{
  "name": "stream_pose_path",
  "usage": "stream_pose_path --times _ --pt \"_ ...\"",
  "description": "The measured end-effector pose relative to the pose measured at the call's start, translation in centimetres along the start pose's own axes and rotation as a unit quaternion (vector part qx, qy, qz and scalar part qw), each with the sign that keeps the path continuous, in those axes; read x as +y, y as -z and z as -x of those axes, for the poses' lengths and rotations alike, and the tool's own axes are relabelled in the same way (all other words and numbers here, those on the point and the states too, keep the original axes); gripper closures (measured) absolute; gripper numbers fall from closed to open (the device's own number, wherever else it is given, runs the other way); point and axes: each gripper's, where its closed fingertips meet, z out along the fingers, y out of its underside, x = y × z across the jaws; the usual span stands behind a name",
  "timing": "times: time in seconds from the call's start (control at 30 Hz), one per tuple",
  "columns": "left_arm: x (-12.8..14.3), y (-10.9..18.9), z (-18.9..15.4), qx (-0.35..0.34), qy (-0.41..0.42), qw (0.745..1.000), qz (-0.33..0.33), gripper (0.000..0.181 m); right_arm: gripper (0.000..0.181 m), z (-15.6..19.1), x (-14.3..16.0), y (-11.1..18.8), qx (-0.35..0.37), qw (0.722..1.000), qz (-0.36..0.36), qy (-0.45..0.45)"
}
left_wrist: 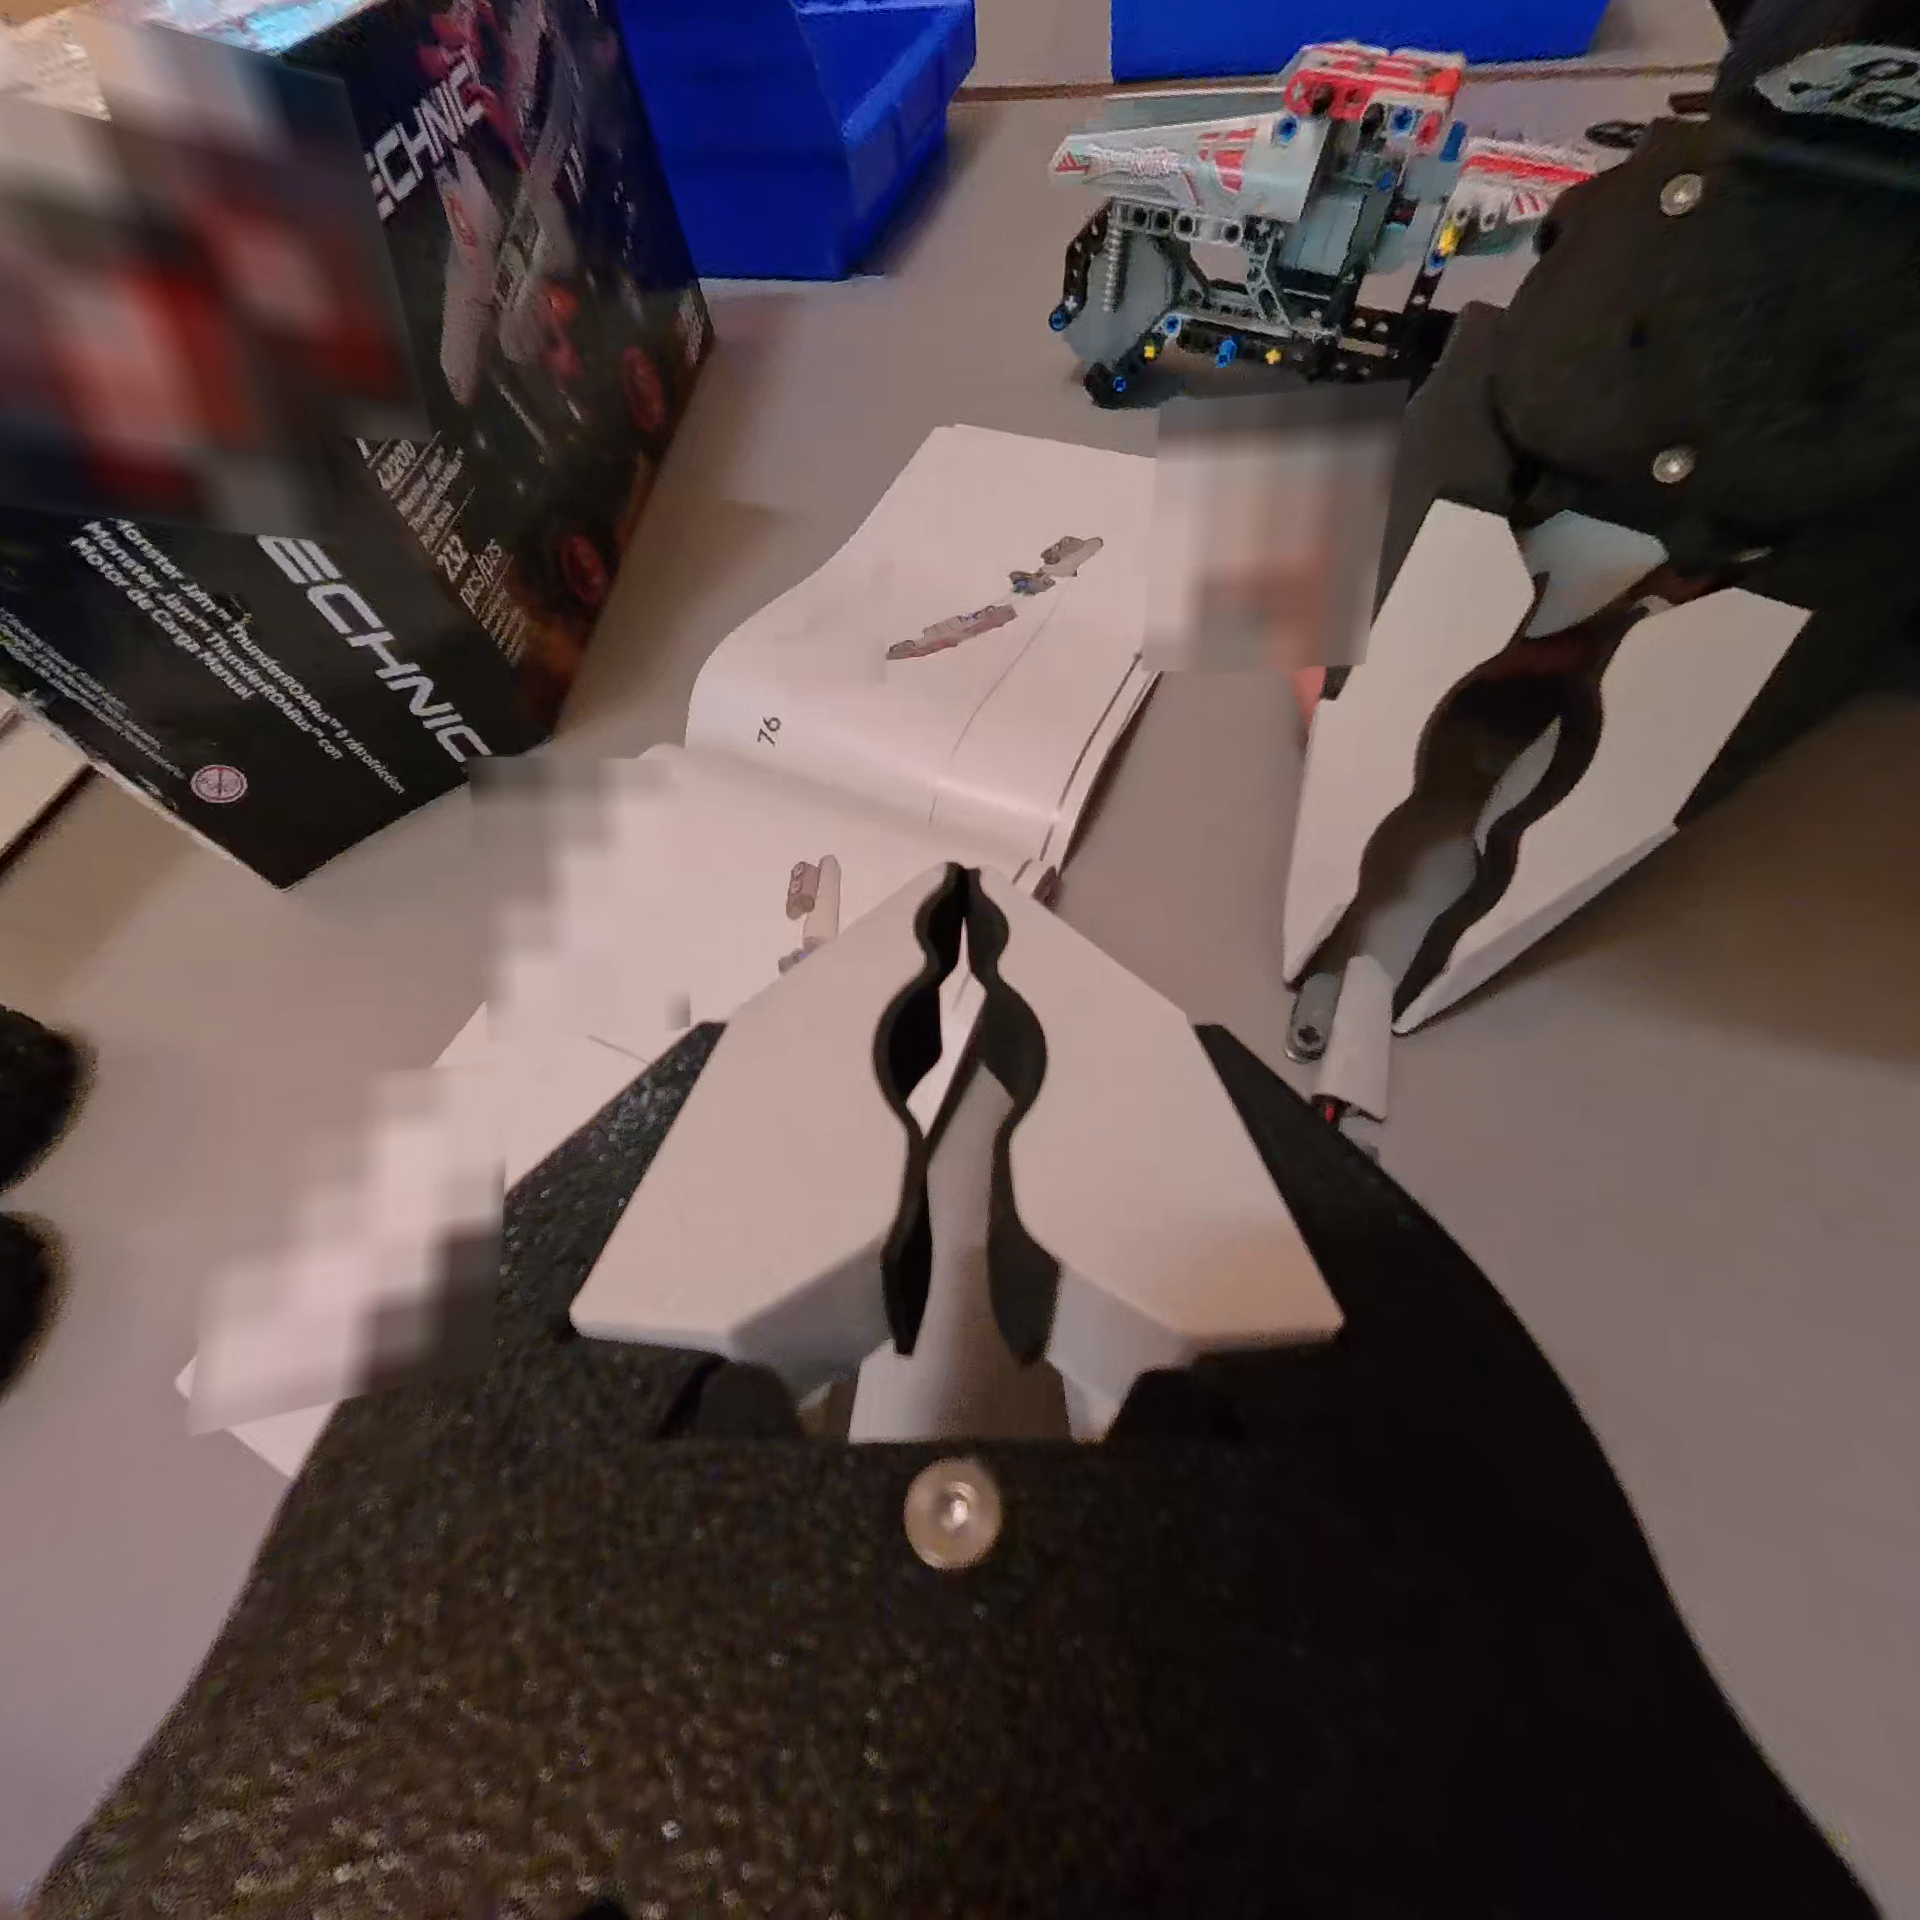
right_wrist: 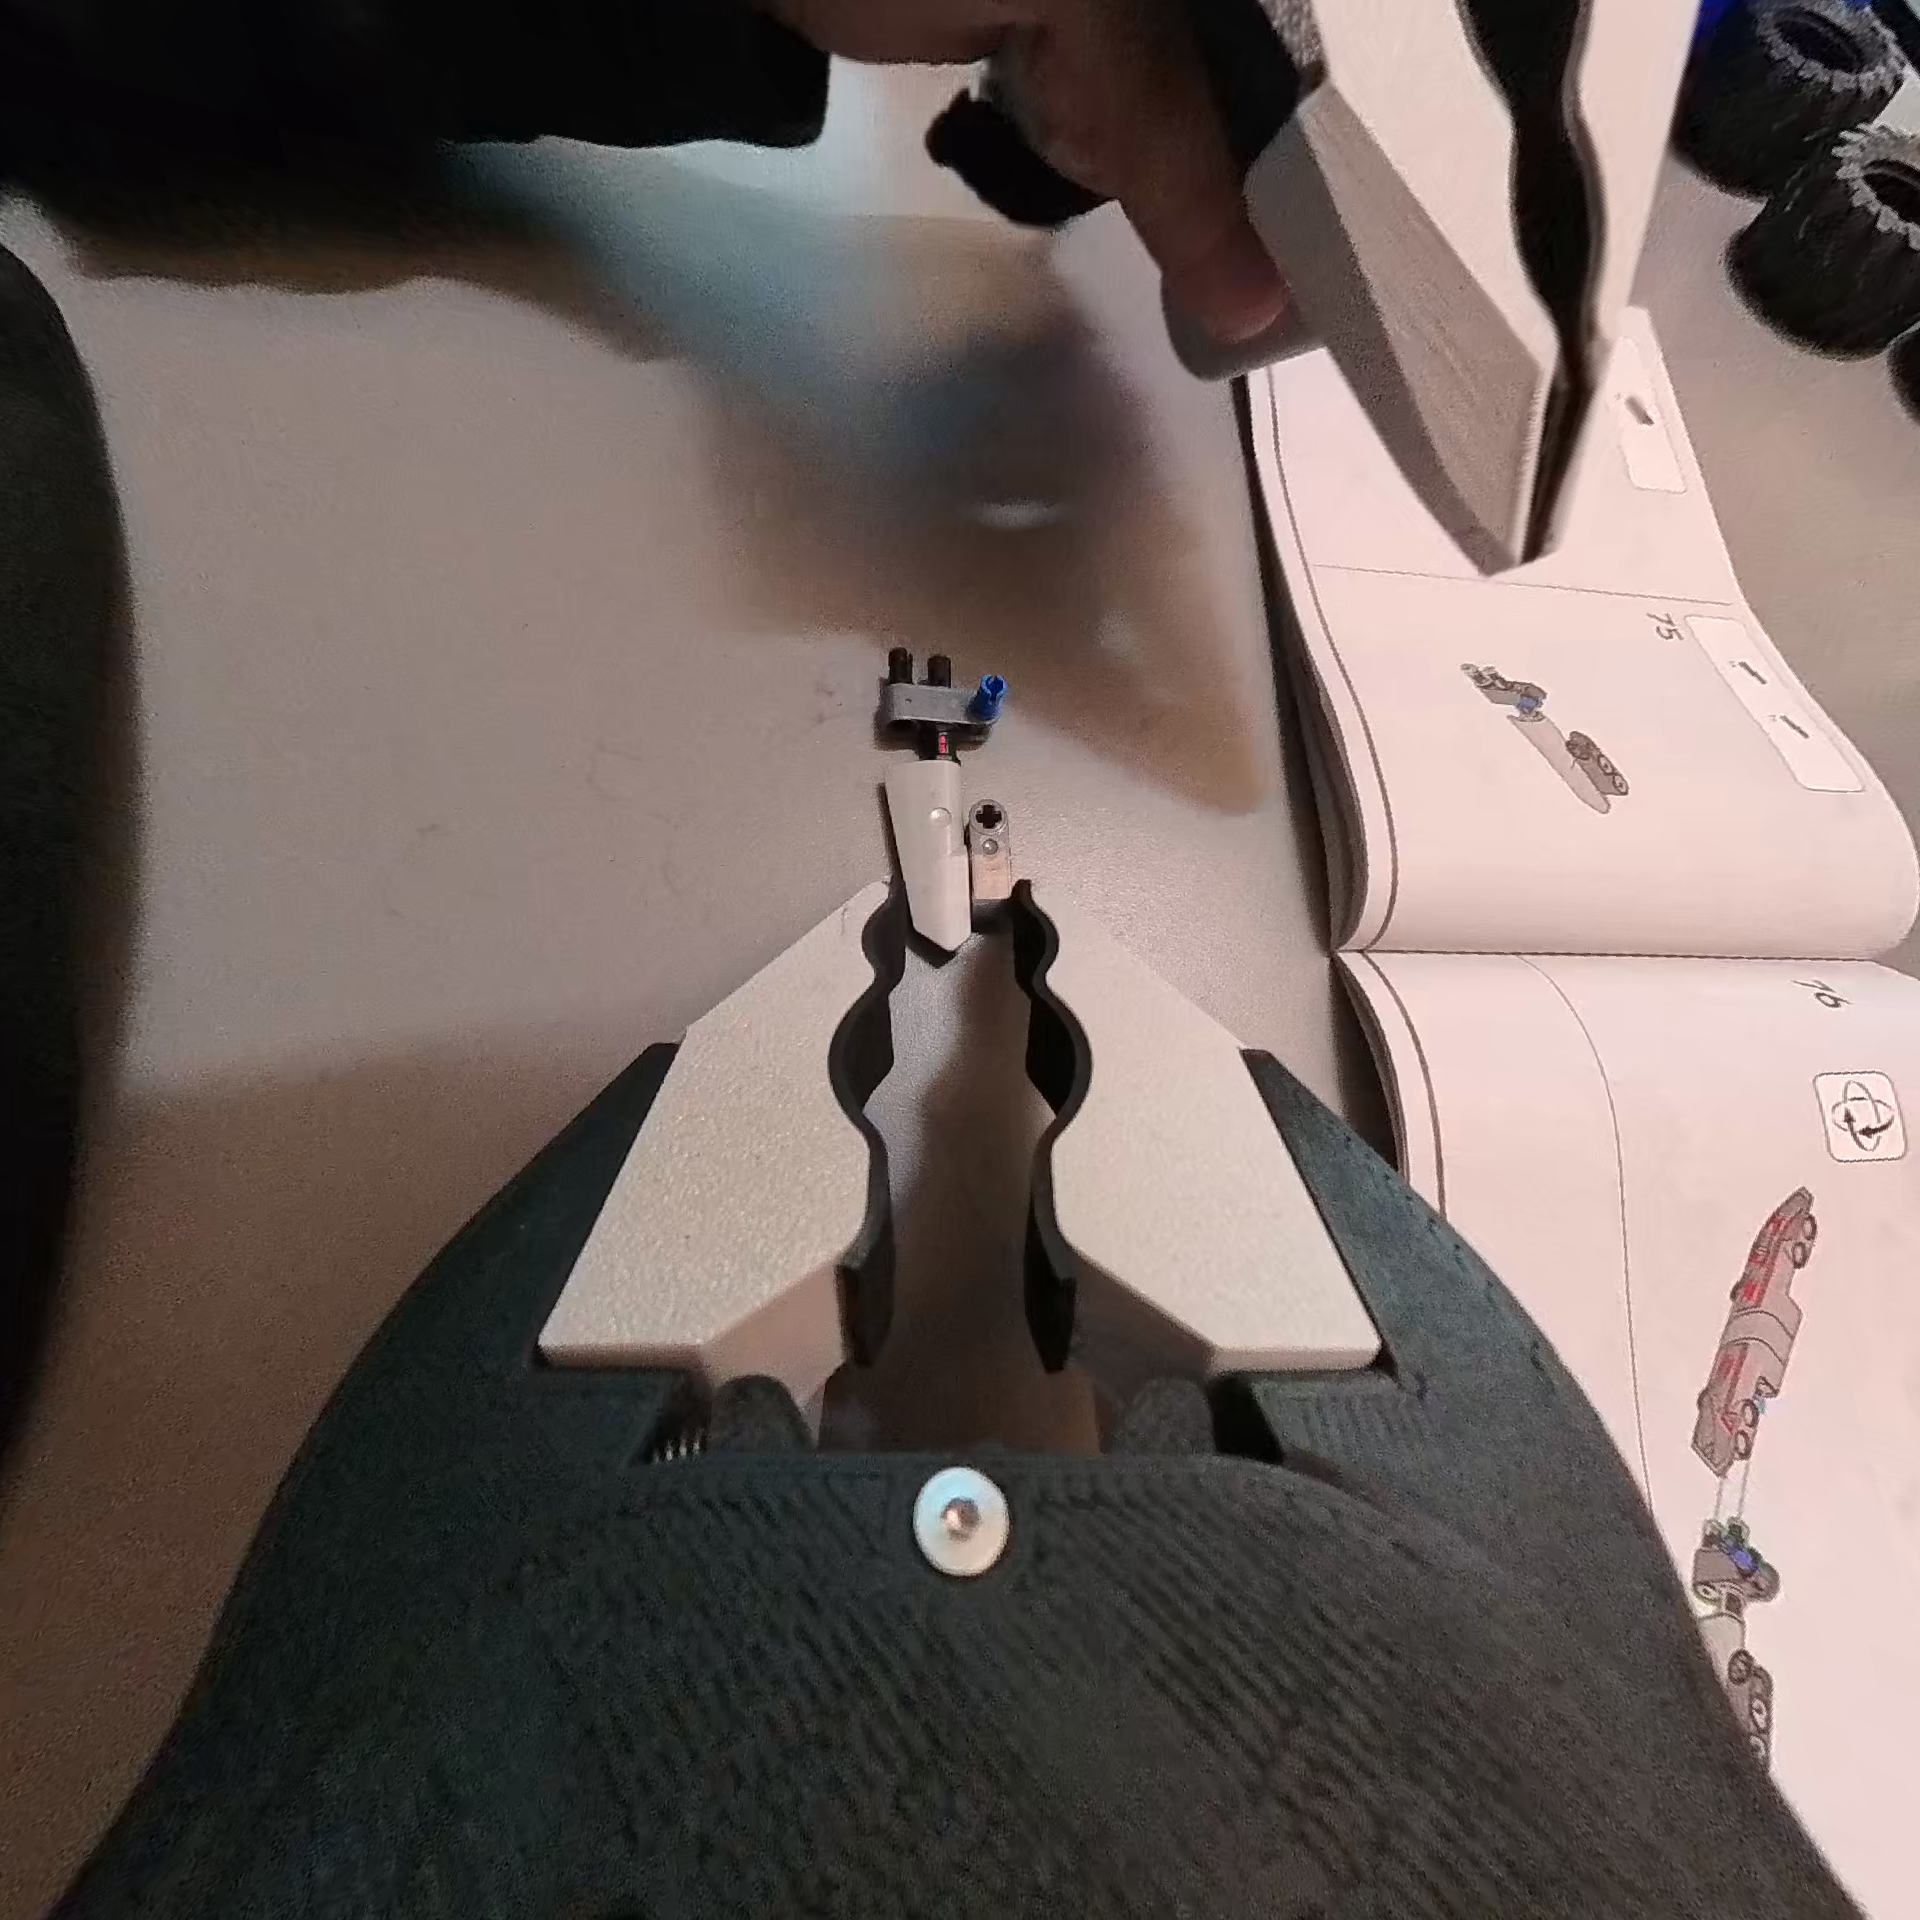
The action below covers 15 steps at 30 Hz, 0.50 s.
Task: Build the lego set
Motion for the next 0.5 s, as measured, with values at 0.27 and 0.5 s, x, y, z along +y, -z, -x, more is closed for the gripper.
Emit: stream_pose_path --times 0.27,0.5 --pt "0.84 -0.03 0.21 -0.001 0.011 1.0 0.004 0.181 0.163 -0.03 -0.04 0.02 0.011 1.0 -0.001 0.009" --pt "0.24 -0.85 -0.41 -0.017 -0.007 1.0 0.019 0.181 0.162 0.21 0.29 0.49 0.018 1.0 0.0 0.003"
